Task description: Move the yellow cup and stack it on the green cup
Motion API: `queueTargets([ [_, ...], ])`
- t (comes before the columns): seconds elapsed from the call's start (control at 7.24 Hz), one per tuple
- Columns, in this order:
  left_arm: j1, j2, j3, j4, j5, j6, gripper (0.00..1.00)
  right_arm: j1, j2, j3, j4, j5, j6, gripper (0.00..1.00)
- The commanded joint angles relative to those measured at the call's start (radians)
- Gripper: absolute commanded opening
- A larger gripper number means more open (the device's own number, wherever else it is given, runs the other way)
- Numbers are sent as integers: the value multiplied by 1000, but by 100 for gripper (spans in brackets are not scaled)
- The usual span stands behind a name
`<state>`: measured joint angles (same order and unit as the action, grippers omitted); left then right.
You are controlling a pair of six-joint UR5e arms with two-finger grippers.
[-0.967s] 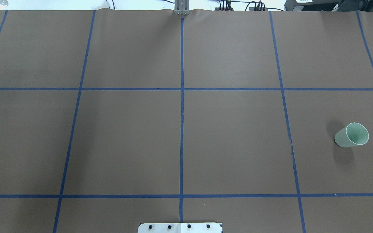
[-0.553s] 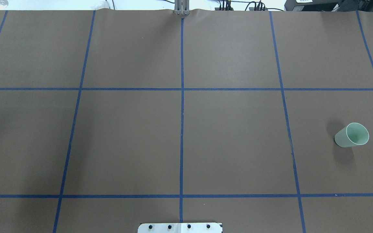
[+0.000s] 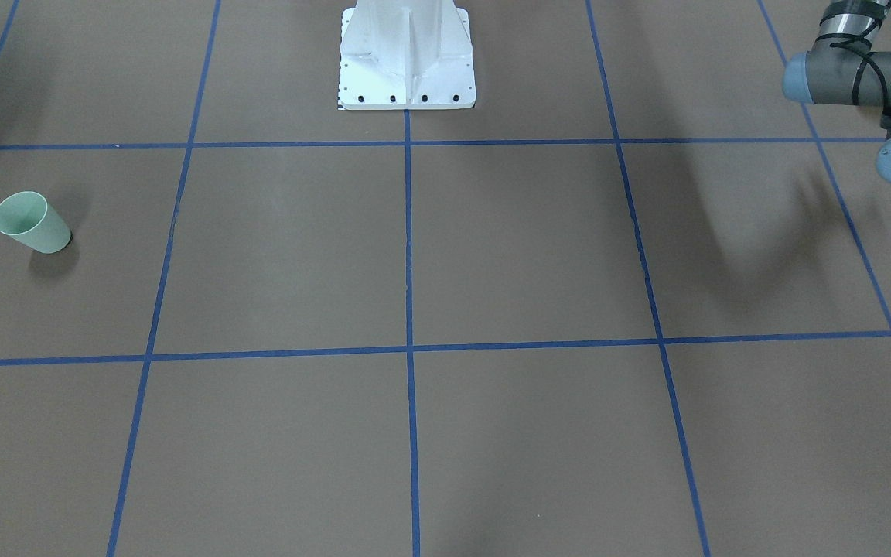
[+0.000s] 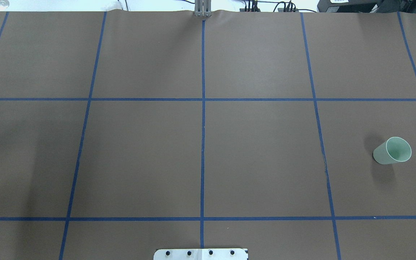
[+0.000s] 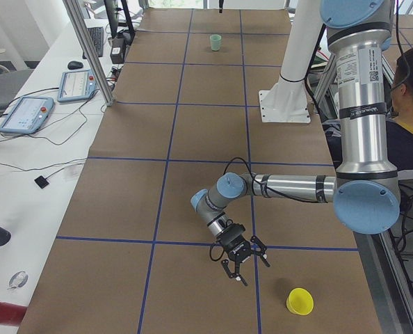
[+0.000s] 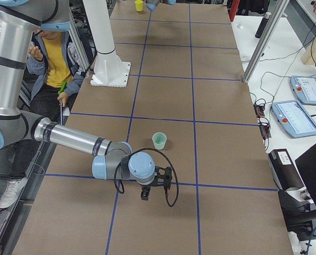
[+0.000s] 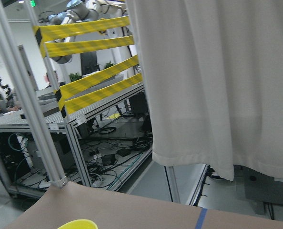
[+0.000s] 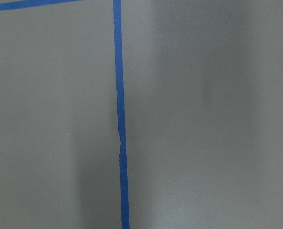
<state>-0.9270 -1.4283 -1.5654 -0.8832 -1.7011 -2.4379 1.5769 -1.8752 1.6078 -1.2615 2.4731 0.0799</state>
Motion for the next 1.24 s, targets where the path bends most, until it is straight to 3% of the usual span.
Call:
queueTargets([
  [0.0, 26, -9, 95, -9, -119, -91, 100, 0, 1, 1, -1, 1, 0, 100],
  [0.28, 31, -8, 129, -46, -184, -121, 100, 0, 2, 3, 1, 1, 0, 100],
  [0.69, 31, 11, 153, -129, -190, -124, 100, 0, 5, 4, 1, 1, 0, 100],
  [1.11, 33, 69, 240, -241, -209, -124, 100, 0, 5, 4, 1, 0, 0, 100],
])
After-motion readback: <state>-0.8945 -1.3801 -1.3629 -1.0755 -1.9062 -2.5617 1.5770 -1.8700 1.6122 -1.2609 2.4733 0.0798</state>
